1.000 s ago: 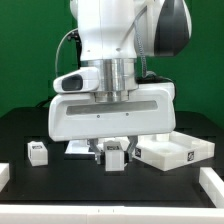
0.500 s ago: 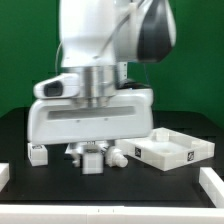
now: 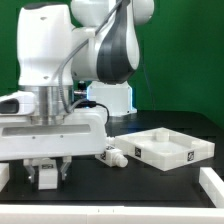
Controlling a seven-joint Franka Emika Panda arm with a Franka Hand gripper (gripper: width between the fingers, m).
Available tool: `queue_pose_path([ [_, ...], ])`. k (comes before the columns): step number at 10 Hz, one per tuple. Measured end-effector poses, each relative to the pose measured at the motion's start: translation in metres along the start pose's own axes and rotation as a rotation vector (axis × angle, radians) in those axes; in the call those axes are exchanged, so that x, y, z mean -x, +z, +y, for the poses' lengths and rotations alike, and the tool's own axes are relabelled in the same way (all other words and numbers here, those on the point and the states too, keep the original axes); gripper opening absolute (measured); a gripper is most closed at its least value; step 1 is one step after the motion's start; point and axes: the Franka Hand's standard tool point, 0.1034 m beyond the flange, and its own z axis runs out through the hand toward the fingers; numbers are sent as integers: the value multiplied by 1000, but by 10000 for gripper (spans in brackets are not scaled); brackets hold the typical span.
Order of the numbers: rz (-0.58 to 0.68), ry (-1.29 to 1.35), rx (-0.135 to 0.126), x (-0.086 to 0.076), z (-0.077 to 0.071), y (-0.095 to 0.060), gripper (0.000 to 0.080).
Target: Assemble square table
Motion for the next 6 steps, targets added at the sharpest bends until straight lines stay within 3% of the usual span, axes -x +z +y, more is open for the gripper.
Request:
queue_pose_path([
  [4,1,-19,1,1,4,0,284],
  [5,-1,-14,-2,-1,2,-2,465],
  [6,-2,-8,-15,-8,-6,-18,584],
])
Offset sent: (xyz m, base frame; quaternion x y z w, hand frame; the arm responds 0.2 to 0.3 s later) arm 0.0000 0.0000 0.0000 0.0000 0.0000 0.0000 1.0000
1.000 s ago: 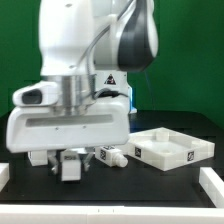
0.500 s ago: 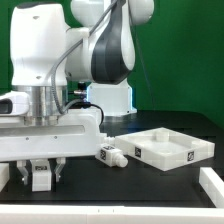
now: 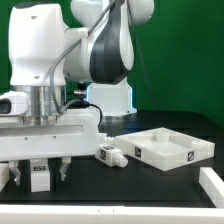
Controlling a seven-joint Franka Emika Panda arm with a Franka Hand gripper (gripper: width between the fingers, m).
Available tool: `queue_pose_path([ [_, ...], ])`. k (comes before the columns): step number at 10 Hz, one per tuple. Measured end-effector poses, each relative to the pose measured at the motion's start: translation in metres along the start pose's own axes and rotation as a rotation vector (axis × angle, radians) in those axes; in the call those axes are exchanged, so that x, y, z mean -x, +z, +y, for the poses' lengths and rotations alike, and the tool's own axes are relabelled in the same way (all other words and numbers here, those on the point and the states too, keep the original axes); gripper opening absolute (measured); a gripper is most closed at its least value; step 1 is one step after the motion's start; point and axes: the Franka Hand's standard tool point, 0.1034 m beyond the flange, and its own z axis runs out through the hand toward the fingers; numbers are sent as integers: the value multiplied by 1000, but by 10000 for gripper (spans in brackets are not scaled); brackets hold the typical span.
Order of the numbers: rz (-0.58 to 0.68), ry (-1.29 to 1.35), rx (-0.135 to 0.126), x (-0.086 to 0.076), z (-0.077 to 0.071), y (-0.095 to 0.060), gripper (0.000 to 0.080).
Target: Assemble square table
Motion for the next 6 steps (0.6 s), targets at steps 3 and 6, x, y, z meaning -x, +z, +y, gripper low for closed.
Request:
queue_pose_path([
  [3,60,-88,20,-14,-49,-63,645],
  [6,87,-82,33,-10,-63,-64,649],
])
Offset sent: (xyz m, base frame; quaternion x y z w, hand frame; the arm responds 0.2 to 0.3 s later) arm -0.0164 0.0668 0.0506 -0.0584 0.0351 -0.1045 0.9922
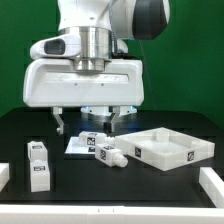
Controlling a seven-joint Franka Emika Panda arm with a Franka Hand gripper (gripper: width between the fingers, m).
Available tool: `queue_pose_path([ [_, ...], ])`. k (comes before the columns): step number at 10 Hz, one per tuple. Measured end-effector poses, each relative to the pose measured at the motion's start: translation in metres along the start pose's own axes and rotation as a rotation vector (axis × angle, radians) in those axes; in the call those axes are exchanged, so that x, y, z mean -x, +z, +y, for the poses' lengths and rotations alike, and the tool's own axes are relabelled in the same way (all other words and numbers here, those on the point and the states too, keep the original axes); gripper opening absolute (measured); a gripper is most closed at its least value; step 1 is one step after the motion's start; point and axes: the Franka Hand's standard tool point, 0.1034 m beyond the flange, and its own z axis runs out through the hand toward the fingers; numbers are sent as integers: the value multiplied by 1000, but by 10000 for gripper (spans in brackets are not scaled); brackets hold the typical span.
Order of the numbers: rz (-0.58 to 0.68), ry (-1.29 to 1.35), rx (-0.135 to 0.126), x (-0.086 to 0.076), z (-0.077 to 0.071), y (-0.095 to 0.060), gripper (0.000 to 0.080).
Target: Assemble square table
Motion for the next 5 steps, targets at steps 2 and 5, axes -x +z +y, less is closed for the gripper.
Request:
queue_pose_path([
  [2,1,-16,1,-1,-3,1,649],
  [5,12,-218,0,-15,-46,-4,649],
])
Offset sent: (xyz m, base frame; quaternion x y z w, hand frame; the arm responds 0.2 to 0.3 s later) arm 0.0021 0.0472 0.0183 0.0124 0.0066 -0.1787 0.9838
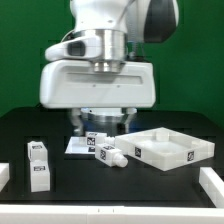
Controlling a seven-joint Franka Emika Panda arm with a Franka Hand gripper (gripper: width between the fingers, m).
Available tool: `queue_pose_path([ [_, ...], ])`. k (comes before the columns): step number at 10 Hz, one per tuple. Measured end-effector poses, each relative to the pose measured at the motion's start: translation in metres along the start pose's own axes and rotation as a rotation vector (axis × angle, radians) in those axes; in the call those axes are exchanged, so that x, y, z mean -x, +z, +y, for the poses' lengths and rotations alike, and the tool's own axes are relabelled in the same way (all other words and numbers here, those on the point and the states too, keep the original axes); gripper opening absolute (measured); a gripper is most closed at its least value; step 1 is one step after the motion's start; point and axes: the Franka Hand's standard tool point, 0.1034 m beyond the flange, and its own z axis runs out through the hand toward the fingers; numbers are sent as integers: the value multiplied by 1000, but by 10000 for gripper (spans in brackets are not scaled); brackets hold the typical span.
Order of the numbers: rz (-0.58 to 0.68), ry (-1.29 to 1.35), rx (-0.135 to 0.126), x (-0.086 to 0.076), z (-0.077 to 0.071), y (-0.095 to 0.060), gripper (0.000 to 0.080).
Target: Assemble square table
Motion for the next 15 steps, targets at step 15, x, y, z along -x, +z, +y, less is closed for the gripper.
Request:
queue_pose_path([
  [15,-141,-108,-114,24,-45,14,649],
])
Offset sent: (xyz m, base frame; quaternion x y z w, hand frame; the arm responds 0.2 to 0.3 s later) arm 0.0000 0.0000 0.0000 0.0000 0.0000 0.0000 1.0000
